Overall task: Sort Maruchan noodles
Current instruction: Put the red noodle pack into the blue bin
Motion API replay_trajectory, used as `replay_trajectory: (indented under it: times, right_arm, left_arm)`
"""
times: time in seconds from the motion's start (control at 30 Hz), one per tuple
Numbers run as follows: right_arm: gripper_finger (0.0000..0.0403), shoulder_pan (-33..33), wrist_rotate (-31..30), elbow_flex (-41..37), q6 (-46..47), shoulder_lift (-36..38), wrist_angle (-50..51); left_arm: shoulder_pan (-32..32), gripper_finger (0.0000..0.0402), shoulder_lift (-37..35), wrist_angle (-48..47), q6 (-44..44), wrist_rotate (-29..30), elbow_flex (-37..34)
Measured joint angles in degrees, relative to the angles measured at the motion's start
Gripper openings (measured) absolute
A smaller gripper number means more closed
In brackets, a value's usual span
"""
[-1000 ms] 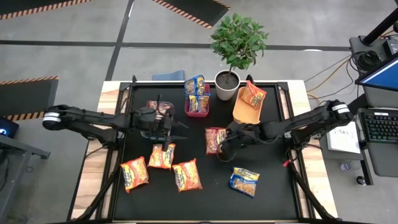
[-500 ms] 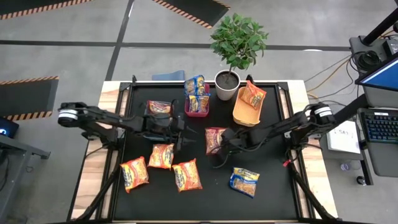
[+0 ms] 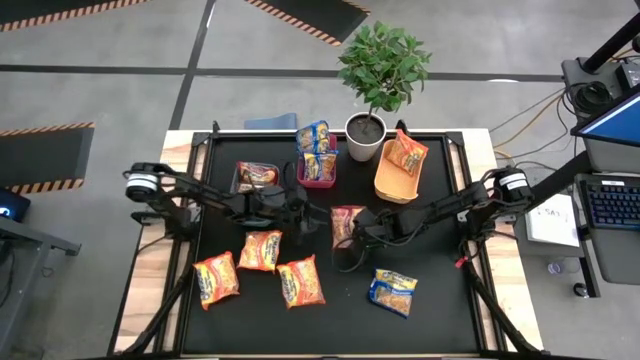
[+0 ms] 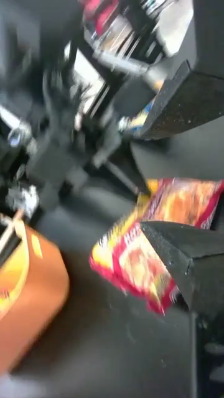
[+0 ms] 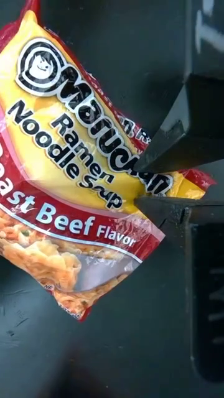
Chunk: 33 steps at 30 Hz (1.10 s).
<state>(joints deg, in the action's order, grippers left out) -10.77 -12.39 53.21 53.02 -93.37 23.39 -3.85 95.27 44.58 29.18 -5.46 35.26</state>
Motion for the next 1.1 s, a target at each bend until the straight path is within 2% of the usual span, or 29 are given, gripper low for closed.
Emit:
replay_trajectory:
  times: [0.1,0.33,0.77,1.1]
  right_arm:
    - [0.0054,-0.1,0.3,0.0,-0.3,0.1,0.3]
    - [0.0054,-0.1,0.8,-0.1,-0.9,0.1,1.3]
    - [0.0054,-0.1,0.5,-0.2,-2.1,-0.1,1.4]
    - [0.0054,-0.1,0.4,-0.2,-2.6,-0.1,1.2]
  left_arm:
    - [-0.6,0.0234,2.7,0.0,2.0,1.8,1.3]
    - [-2.2,0.0278,9.1,-1.0,2.9,1.9,5.3]
    - [-5.8,0.0281,15.2,1.9,3.3,2.6,6.4]
    - [-5.7,0.0280,22.4,6.6,4.7,-2.5,10.2]
